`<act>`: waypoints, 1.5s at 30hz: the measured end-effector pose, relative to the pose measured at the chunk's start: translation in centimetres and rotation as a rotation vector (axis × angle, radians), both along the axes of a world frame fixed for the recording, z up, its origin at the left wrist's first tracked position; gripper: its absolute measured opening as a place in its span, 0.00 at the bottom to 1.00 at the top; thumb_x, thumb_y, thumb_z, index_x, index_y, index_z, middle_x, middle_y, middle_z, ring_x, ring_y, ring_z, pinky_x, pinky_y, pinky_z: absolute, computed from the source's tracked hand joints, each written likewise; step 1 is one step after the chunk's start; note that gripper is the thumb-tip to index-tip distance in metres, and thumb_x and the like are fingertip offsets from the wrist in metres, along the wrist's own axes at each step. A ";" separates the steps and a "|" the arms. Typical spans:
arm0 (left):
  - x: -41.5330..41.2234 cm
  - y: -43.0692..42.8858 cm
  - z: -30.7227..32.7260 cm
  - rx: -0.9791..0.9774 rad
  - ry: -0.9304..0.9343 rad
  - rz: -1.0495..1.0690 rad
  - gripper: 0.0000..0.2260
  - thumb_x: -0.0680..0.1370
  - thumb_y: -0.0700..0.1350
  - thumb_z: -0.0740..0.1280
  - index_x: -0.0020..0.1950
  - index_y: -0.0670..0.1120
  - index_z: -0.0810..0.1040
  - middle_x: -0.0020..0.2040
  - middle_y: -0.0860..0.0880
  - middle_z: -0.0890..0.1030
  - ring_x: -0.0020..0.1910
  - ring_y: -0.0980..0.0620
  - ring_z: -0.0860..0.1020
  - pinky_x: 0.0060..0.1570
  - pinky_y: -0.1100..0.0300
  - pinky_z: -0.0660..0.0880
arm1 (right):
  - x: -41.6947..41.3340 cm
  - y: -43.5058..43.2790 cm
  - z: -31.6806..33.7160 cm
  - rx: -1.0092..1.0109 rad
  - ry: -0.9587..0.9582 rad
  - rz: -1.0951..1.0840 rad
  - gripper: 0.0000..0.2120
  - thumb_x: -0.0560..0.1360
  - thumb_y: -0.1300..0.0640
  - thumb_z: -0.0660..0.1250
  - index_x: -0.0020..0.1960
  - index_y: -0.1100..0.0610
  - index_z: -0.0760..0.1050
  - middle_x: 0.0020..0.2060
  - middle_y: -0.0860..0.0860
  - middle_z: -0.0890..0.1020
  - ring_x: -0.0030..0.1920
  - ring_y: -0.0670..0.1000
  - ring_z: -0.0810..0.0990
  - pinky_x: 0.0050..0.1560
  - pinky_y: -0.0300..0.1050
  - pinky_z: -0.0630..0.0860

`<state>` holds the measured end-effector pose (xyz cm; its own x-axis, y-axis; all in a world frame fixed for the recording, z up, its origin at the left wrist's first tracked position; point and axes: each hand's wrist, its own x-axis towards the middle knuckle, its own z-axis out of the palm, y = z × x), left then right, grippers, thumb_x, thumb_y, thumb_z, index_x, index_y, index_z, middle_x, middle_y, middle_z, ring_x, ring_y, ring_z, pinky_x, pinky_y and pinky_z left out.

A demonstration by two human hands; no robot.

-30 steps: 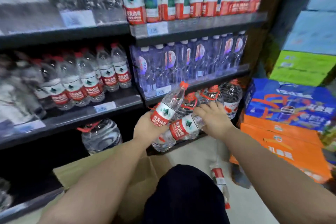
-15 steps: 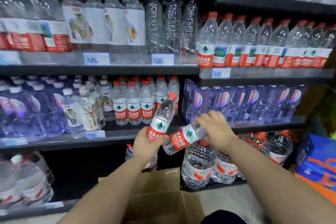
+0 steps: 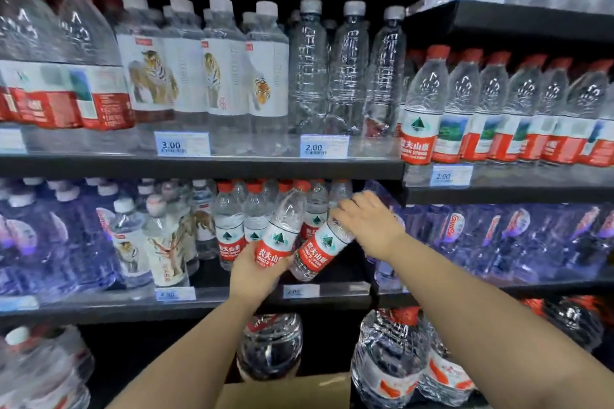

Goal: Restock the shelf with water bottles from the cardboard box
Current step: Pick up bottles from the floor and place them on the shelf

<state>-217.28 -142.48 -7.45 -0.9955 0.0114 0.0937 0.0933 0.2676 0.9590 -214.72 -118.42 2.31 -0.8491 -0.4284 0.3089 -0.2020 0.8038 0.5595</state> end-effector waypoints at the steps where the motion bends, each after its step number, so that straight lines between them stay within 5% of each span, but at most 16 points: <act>1: -0.5 0.2 -0.3 0.029 -0.002 -0.005 0.23 0.63 0.54 0.80 0.53 0.50 0.77 0.43 0.51 0.83 0.41 0.51 0.82 0.44 0.52 0.79 | -0.8 0.0 0.0 0.026 0.020 0.008 0.28 0.52 0.64 0.74 0.52 0.55 0.80 0.44 0.53 0.81 0.42 0.57 0.79 0.53 0.51 0.62; 4: -1.3 1.0 -0.7 0.053 0.007 0.002 0.21 0.65 0.52 0.80 0.52 0.50 0.76 0.43 0.52 0.83 0.41 0.53 0.82 0.41 0.62 0.76 | -2.9 0.3 -0.2 0.052 0.027 0.007 0.25 0.54 0.64 0.67 0.50 0.55 0.81 0.44 0.54 0.82 0.43 0.58 0.80 0.57 0.54 0.64; 7: -2.0 1.4 -1.0 0.056 0.041 -0.011 0.17 0.68 0.46 0.79 0.52 0.49 0.77 0.43 0.52 0.83 0.40 0.55 0.81 0.35 0.68 0.75 | -4.5 0.6 -1.2 0.096 -0.041 -0.028 0.29 0.48 0.63 0.77 0.50 0.55 0.81 0.44 0.54 0.82 0.45 0.59 0.80 0.59 0.55 0.71; 14: -2.7 1.0 -2.4 0.089 0.064 -0.008 0.19 0.67 0.48 0.79 0.55 0.51 0.78 0.46 0.53 0.85 0.46 0.58 0.83 0.47 0.59 0.79 | -5.5 -0.3 -3.4 0.145 0.035 0.120 0.27 0.54 0.62 0.77 0.53 0.55 0.79 0.46 0.57 0.81 0.47 0.60 0.79 0.68 0.61 0.60; 19: -2.5 0.8 -2.7 0.127 0.082 -0.003 0.21 0.67 0.52 0.79 0.56 0.53 0.78 0.48 0.54 0.85 0.47 0.60 0.82 0.48 0.59 0.79 | -5.8 -2.0 -4.0 0.226 0.142 0.187 0.23 0.62 0.62 0.71 0.57 0.53 0.78 0.54 0.58 0.81 0.57 0.64 0.78 0.70 0.64 0.62; 22: -2.5 0.6 -2.9 0.132 0.082 0.008 0.22 0.65 0.56 0.79 0.55 0.56 0.78 0.48 0.55 0.85 0.48 0.58 0.83 0.51 0.55 0.79 | -6.5 -2.6 -3.8 0.291 0.128 0.216 0.27 0.60 0.61 0.77 0.58 0.51 0.77 0.57 0.58 0.80 0.60 0.65 0.77 0.71 0.63 0.57; 27: -2.1 0.3 -2.2 0.194 0.057 -0.020 0.18 0.69 0.44 0.78 0.54 0.54 0.76 0.45 0.55 0.84 0.42 0.65 0.82 0.37 0.73 0.76 | -7.3 -2.8 -4.5 0.274 0.150 0.266 0.33 0.53 0.61 0.81 0.57 0.52 0.78 0.64 0.62 0.75 0.67 0.65 0.68 0.73 0.63 0.52; 31: -2.2 -0.2 -2.1 0.216 0.033 -0.043 0.19 0.69 0.43 0.78 0.56 0.51 0.76 0.46 0.56 0.82 0.40 0.66 0.81 0.33 0.75 0.74 | -5.6 -2.4 -6.2 -0.015 0.217 0.254 0.44 0.61 0.71 0.73 0.73 0.51 0.62 0.75 0.60 0.55 0.74 0.64 0.54 0.76 0.62 0.41; 34: -2.3 -0.4 -2.2 0.214 0.018 -0.039 0.20 0.69 0.45 0.79 0.57 0.51 0.76 0.48 0.56 0.82 0.46 0.62 0.81 0.34 0.74 0.74 | -3.0 -3.2 -8.7 -0.829 0.131 0.159 0.48 0.65 0.73 0.67 0.76 0.45 0.50 0.76 0.53 0.51 0.76 0.59 0.53 0.73 0.57 0.61; 36: -2.3 -0.2 -2.2 0.215 0.015 -0.036 0.21 0.68 0.46 0.79 0.58 0.49 0.76 0.49 0.54 0.83 0.48 0.57 0.82 0.36 0.72 0.76 | -2.7 -4.1 -10.5 -1.398 0.003 0.064 0.47 0.66 0.64 0.74 0.74 0.43 0.52 0.74 0.50 0.59 0.74 0.53 0.60 0.71 0.53 0.66; 38: -2.2 0.1 -2.2 0.209 0.020 -0.039 0.21 0.69 0.45 0.79 0.59 0.49 0.76 0.49 0.55 0.83 0.48 0.61 0.82 0.37 0.73 0.76 | -3.6 -5.6 -11.2 -1.689 -0.122 -0.048 0.50 0.59 0.56 0.81 0.72 0.47 0.56 0.67 0.48 0.69 0.69 0.50 0.69 0.70 0.52 0.67; 41: -2.0 0.8 -2.1 0.190 0.040 -0.028 0.22 0.68 0.45 0.79 0.58 0.51 0.76 0.49 0.58 0.82 0.44 0.70 0.79 0.39 0.77 0.74 | -5.1 -7.5 -11.2 -1.910 -0.247 -0.253 0.41 0.61 0.58 0.82 0.67 0.52 0.63 0.57 0.47 0.77 0.61 0.50 0.77 0.60 0.45 0.71; 45: -2.0 2.1 -2.3 0.184 0.043 -0.030 0.27 0.65 0.45 0.81 0.61 0.53 0.75 0.51 0.60 0.82 0.48 0.70 0.79 0.43 0.74 0.74 | -5.2 -7.1 -11.7 -1.879 -0.182 -0.323 0.33 0.63 0.58 0.79 0.64 0.50 0.69 0.51 0.44 0.79 0.54 0.48 0.79 0.55 0.43 0.73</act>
